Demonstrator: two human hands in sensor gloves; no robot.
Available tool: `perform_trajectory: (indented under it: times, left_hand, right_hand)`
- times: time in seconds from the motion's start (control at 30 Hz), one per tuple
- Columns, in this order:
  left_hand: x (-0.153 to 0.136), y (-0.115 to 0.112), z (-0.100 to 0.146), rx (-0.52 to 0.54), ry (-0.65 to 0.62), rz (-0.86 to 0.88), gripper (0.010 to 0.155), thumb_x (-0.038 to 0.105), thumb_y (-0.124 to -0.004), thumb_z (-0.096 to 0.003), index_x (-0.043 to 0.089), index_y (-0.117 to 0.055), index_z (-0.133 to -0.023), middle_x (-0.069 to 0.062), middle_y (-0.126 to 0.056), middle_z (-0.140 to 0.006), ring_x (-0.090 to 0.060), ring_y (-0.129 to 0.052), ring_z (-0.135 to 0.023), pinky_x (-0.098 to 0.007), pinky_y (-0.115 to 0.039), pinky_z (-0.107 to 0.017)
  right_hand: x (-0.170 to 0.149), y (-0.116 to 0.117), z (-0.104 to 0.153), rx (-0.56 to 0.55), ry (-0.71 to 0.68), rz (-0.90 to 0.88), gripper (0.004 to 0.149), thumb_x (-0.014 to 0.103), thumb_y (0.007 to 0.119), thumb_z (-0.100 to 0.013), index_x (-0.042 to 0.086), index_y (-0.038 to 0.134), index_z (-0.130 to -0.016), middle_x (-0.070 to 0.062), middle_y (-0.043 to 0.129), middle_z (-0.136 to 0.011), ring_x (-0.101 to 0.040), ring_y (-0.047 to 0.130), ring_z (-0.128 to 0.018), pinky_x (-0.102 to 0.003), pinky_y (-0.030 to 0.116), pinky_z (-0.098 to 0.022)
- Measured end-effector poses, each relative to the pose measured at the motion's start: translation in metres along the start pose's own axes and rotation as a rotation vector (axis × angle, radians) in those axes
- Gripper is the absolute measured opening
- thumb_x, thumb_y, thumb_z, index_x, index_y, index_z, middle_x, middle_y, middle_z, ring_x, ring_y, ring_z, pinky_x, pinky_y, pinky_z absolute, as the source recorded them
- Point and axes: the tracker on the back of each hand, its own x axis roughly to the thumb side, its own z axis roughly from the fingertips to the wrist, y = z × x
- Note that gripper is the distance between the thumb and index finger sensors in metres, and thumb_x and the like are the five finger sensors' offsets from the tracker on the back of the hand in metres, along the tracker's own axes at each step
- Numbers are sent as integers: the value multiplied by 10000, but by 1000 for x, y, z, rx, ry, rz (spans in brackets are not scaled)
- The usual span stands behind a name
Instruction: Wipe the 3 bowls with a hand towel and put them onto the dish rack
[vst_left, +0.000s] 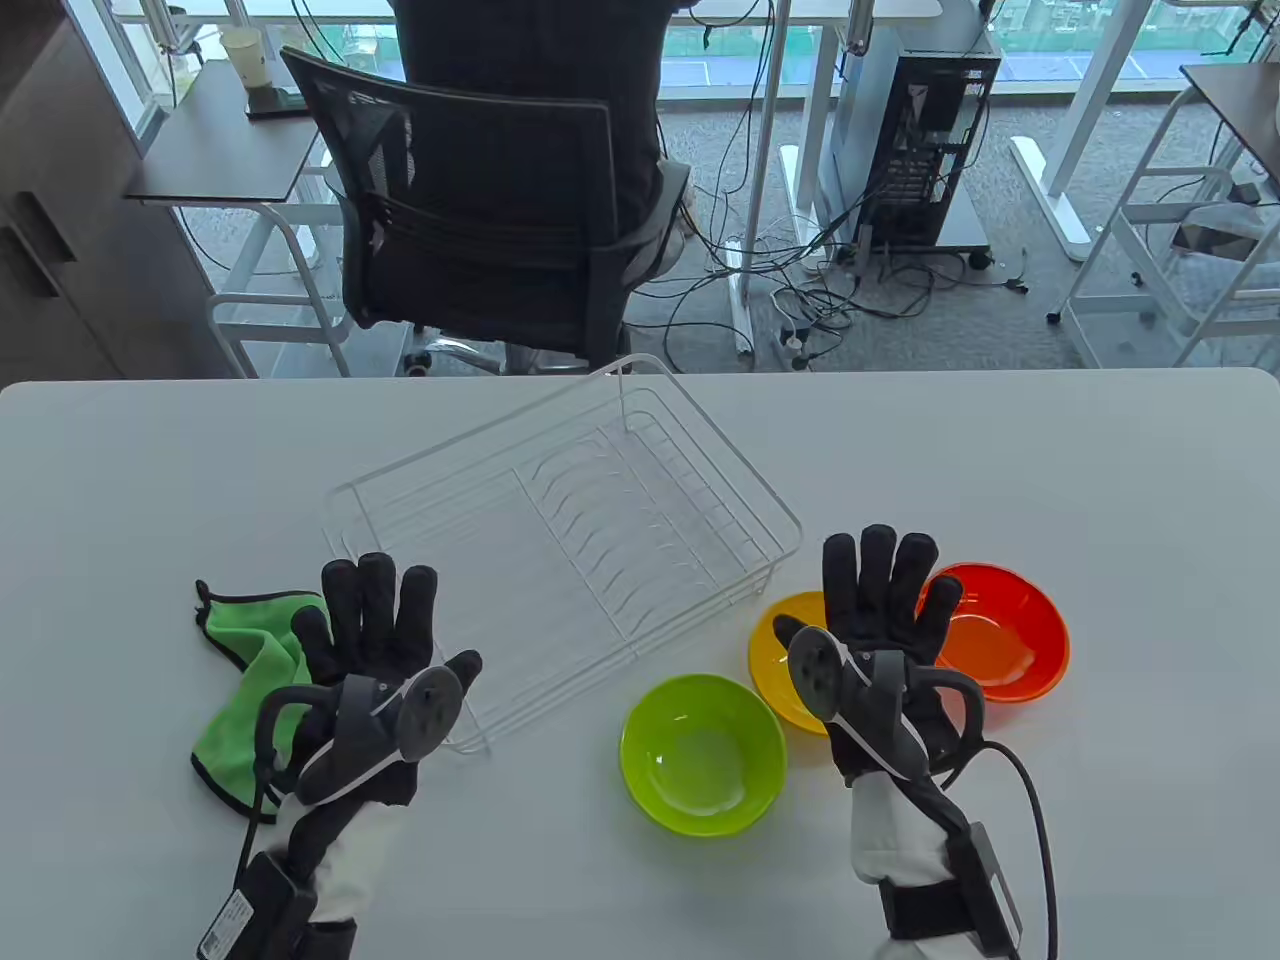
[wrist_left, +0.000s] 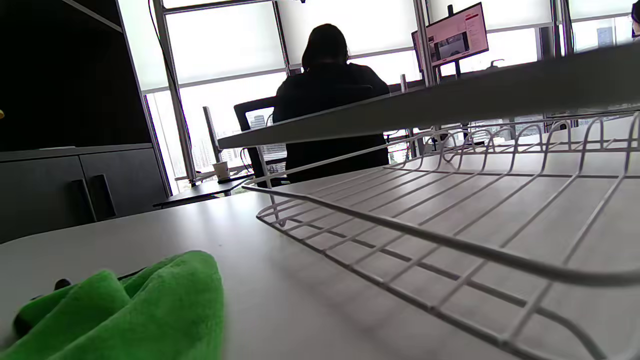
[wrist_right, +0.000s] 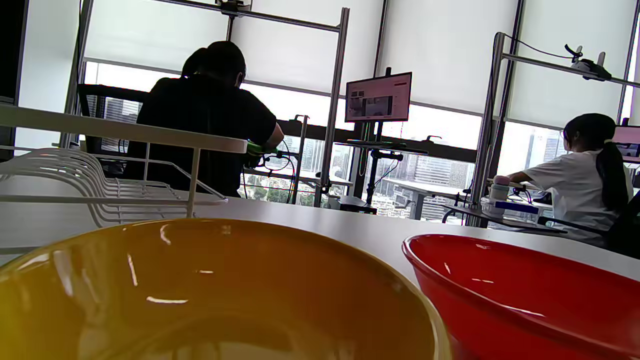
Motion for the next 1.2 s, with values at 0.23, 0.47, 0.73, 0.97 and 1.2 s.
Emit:
perform_trajectory:
  times: [0.23,0.47,0.73,0.97,1.2]
  left_hand:
    - [0,0,0,-19,-1,-5,866,630,-437,-572,105,-49,-1141,-285,37,-1149,-557,58,-1032,-767,-251,-689]
    - [0,-1,-1,-25,-5,-1,864,627,-440,-572,105,-56,-1142,-285,30,-1152,-558,55,-1035,-768,-255,-688]
    - [-2,-1,-1,-47,4,14,860,621,-447,-572,105,-67,-1145,-285,14,-1159,-559,61,-1042,-765,-267,-692]
    - [-31,-3,-3,-41,126,87,800,557,-472,-587,136,-77,-1140,-281,-19,-1160,-556,-8,-1052,-758,-291,-698]
    - [-81,-30,-1,-169,334,232,774,523,-477,-598,158,-39,-1121,-285,31,-1143,-574,-21,-1050,-761,-320,-698]
  right_hand:
    - [3,-1,1,3,-8,7,846,650,485,-441,220,255,-1132,-119,170,-1176,-397,33,-1046,-603,125,-726]
    - [5,-2,1,15,-10,10,843,647,493,-442,219,263,-1131,-119,177,-1176,-397,39,-1048,-602,127,-727]
    - [7,-2,2,26,-14,18,842,644,501,-443,218,268,-1130,-119,180,-1176,-397,43,-1048,-601,129,-727]
    - [9,-2,2,28,-20,17,839,641,509,-444,220,271,-1130,-116,183,-1176,-394,47,-1051,-600,130,-728]
    - [12,-2,3,36,-28,13,836,636,518,-445,220,278,-1129,-115,193,-1177,-395,54,-1052,-601,134,-728]
